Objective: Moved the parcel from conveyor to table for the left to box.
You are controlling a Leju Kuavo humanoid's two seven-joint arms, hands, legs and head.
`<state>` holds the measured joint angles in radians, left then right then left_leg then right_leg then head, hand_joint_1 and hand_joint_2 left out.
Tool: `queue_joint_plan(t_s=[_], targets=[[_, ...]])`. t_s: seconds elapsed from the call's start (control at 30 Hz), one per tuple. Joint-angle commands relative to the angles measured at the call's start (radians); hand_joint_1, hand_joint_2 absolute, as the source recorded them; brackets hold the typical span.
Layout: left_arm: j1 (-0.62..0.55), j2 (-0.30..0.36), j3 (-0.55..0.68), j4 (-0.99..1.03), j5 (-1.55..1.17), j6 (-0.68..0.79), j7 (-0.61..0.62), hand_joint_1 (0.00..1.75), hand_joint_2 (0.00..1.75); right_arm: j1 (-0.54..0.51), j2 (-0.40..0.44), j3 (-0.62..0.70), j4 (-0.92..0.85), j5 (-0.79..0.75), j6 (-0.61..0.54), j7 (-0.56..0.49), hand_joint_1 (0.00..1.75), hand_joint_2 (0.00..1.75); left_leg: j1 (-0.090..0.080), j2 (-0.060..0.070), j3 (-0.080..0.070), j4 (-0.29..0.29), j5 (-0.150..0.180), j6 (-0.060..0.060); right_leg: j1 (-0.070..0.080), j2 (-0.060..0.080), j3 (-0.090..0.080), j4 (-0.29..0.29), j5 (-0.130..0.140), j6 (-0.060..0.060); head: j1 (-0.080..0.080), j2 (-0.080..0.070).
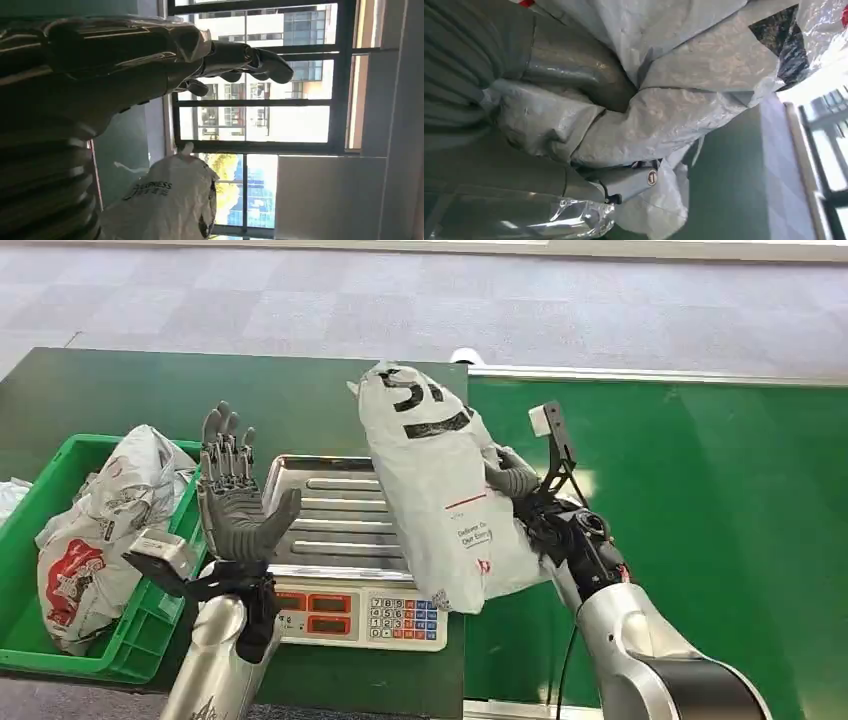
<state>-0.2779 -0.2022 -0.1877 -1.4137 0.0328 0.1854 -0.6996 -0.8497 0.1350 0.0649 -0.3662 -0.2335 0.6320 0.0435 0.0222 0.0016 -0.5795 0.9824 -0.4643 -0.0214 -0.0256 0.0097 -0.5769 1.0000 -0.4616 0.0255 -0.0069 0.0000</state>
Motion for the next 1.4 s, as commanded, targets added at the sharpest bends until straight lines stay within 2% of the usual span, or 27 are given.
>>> queue_joint_plan(t_s=[0.03,0.3,0.4,0.47,0.5,0.53,0.57,0.6,0.63,0.73,0.77,1.0,1.03,1.17,1.23,1.33,1.4], targets=[[-0.038,0.008,-0.022,0.091,0.003,-0.008,0.001,0.00,1.75,-0.012,0.001,0.116,0.099,0.020,0.196,-0.020,1.75,1.75,0.000,0.000,0.002,-0.001,0.000,0.001,0.000,0.000,0.002,-0.001,0.000,-0.002,-0.001,0.000],[-0.011,0.008,0.008,0.063,0.006,-0.012,0.001,0.00,1.75,-0.027,0.023,0.181,0.080,-0.023,0.243,-0.035,1.75,1.75,0.000,0.002,0.001,-0.001,0.000,0.001,0.000,0.001,0.000,0.000,0.000,-0.001,0.000,0.000],[0.001,0.007,0.019,0.049,0.002,-0.007,0.001,0.00,1.75,-0.029,0.026,0.255,0.046,0.018,0.190,-0.106,1.75,1.75,-0.001,0.002,0.002,-0.002,0.000,0.002,0.000,0.001,0.001,-0.001,0.000,-0.003,0.000,0.000],[0.001,0.007,0.019,0.049,0.002,-0.007,0.001,0.00,1.75,-0.029,0.026,0.255,0.046,0.018,0.190,-0.106,1.75,1.75,0.000,0.002,0.001,-0.001,0.000,0.001,0.000,0.001,0.000,0.000,0.000,-0.002,0.000,0.000],[0.006,0.007,0.025,0.042,-0.002,0.001,0.001,0.00,1.75,-0.037,0.022,0.299,0.027,0.062,0.128,-0.155,1.75,1.75,-0.001,0.003,0.003,-0.002,-0.001,0.002,0.000,0.002,0.002,0.000,0.000,-0.004,0.000,0.000],[0.021,0.008,0.034,0.019,-0.010,0.029,0.001,0.00,1.75,-0.049,0.018,0.410,0.008,0.176,-0.006,-0.262,1.75,1.75,-0.001,0.002,0.001,-0.001,0.000,0.001,0.000,0.001,0.001,0.000,0.000,-0.002,0.000,0.000],[0.035,0.012,0.040,0.000,-0.011,0.041,0.001,0.00,1.75,-0.059,0.023,0.462,-0.004,0.238,-0.097,-0.305,1.19,1.75,0.000,0.003,0.001,0.000,-0.001,0.002,0.000,0.002,0.000,0.001,0.000,-0.003,0.000,0.000],[0.072,0.023,0.052,-0.048,-0.011,0.058,0.001,0.00,1.75,-0.079,0.036,0.571,-0.034,0.382,-0.331,-0.366,0.12,1.75,-0.001,0.006,0.001,0.000,-0.001,0.001,0.000,0.005,-0.002,0.002,0.000,-0.003,0.000,0.000],[0.098,0.028,0.065,-0.083,-0.011,0.061,0.001,0.00,1.75,-0.093,0.045,0.642,-0.062,0.482,-0.497,-0.394,0.00,1.75,-0.001,0.009,0.000,0.000,-0.001,0.001,0.000,0.007,-0.003,0.002,0.001,-0.002,0.000,0.000],[0.102,0.035,0.048,-0.108,-0.037,0.086,0.001,0.00,1.75,-0.093,0.032,0.751,-0.123,0.658,-0.746,-0.391,0.00,1.75,-0.001,0.012,0.001,0.001,-0.002,0.002,0.000,0.010,-0.003,0.004,0.001,-0.004,0.000,0.000],[0.102,0.035,0.048,-0.108,-0.037,0.086,0.001,0.00,1.75,-0.093,0.032,0.751,-0.123,0.658,-0.746,-0.391,0.00,1.75,0.000,0.005,-0.001,0.000,0.000,0.001,0.000,0.003,-0.002,0.002,0.001,-0.002,0.000,0.000],[0.102,0.035,0.048,-0.108,-0.037,0.086,0.001,0.00,1.75,-0.093,0.032,0.751,-0.123,0.658,-0.746,-0.391,0.00,1.75,-0.001,0.001,0.000,-0.001,0.000,0.001,0.000,0.001,0.000,0.001,0.000,-0.001,0.000,0.000],[0.083,0.029,0.042,-0.090,-0.037,0.087,0.001,0.00,1.75,-0.081,0.012,0.801,-0.140,0.745,-0.865,-0.406,0.00,1.75,0.000,0.001,-0.001,0.000,0.000,0.001,0.000,0.001,-0.001,0.001,0.000,-0.001,0.000,0.000],[0.053,0.028,0.027,-0.057,-0.026,0.083,0.001,0.00,1.75,-0.044,-0.007,0.828,-0.189,0.825,-0.988,-0.448,0.00,1.75,0.000,-0.001,0.000,-0.001,0.001,0.001,0.001,-0.002,0.001,0.000,0.000,-0.002,0.000,0.000],[0.030,0.023,0.020,-0.034,-0.019,0.070,0.001,0.00,1.75,-0.027,-0.033,0.884,-0.229,0.978,-1.203,-0.454,0.00,1.75,0.000,-0.003,0.002,-0.002,0.001,0.002,0.001,-0.003,0.003,-0.001,0.000,-0.004,0.000,0.000],[0.014,0.019,0.015,-0.017,-0.020,0.070,0.001,0.00,1.75,-0.011,-0.033,0.870,-0.248,0.969,-1.219,-0.473,0.00,1.75,0.000,-0.004,0.001,-0.001,0.001,0.002,0.001,-0.004,0.002,0.000,0.000,-0.002,0.000,0.000],[0.004,0.021,0.013,-0.003,-0.013,0.059,0.001,0.00,1.75,0.017,-0.041,0.845,-0.294,0.937,-1.204,-0.544,0.00,1.75,0.000,-0.001,0.000,-0.001,0.001,0.001,0.000,-0.002,0.001,0.000,0.000,-0.001,0.000,0.000]])
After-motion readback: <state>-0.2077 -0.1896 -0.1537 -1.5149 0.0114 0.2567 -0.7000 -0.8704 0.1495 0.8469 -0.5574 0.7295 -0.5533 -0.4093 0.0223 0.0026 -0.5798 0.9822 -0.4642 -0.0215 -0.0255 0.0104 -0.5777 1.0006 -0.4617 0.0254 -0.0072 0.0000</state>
